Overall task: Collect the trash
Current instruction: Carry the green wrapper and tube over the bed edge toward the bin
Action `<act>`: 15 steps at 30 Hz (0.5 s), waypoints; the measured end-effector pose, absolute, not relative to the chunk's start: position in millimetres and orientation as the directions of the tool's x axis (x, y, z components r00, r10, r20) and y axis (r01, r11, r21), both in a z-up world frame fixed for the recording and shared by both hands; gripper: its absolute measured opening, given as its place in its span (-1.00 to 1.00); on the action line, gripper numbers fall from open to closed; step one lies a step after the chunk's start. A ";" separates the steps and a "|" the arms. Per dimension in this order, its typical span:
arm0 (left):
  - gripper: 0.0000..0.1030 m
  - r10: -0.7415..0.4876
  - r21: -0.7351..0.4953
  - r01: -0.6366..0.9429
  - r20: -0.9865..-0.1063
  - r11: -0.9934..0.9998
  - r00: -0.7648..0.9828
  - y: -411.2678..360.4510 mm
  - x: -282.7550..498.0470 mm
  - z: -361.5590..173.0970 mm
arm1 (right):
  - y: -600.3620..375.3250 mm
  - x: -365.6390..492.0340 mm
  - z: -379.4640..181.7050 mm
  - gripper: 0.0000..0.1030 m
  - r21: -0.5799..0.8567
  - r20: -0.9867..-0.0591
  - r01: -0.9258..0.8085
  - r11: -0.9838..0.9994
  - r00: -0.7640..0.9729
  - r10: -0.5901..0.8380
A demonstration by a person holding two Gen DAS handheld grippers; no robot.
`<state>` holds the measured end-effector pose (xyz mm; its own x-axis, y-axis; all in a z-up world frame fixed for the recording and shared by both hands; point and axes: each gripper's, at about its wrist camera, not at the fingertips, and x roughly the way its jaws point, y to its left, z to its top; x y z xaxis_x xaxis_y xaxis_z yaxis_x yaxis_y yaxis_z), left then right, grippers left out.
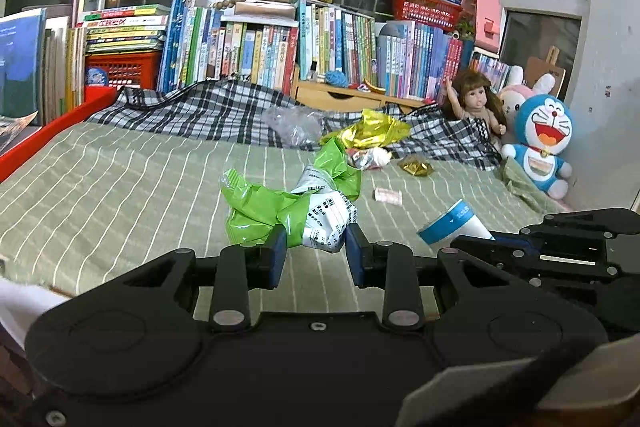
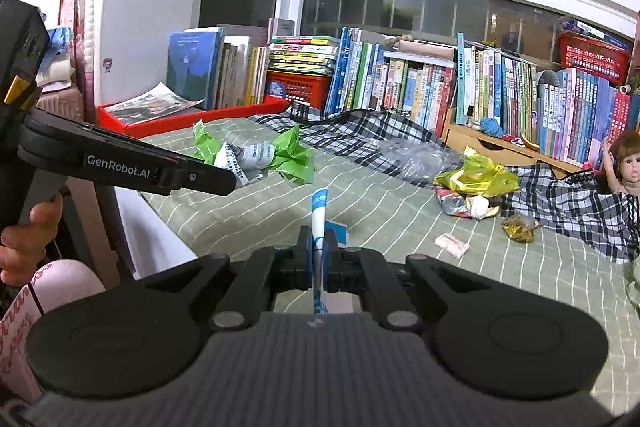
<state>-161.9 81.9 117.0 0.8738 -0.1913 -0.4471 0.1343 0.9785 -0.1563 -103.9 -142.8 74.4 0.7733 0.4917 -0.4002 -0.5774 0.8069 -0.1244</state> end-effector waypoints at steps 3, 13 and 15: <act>-0.42 -0.179 -0.154 0.120 -0.464 0.981 0.868 87.2 -173.0 110.0 | -142.9 -109.3 67.2 -0.87 -0.088 -0.413 -0.598 0.796 0.749 0.517; -0.43 -0.186 -0.133 0.137 -0.517 0.982 0.835 87.6 -220.4 78.2 | -135.9 -125.5 32.7 -0.87 -0.072 -0.492 -0.636 0.768 0.693 0.528; -0.43 -0.189 -0.125 0.144 -0.534 0.982 0.824 83.1 -226.7 68.4 | -134.2 -127.3 23.4 -0.87 -0.059 -0.508 -0.642 0.764 0.678 0.531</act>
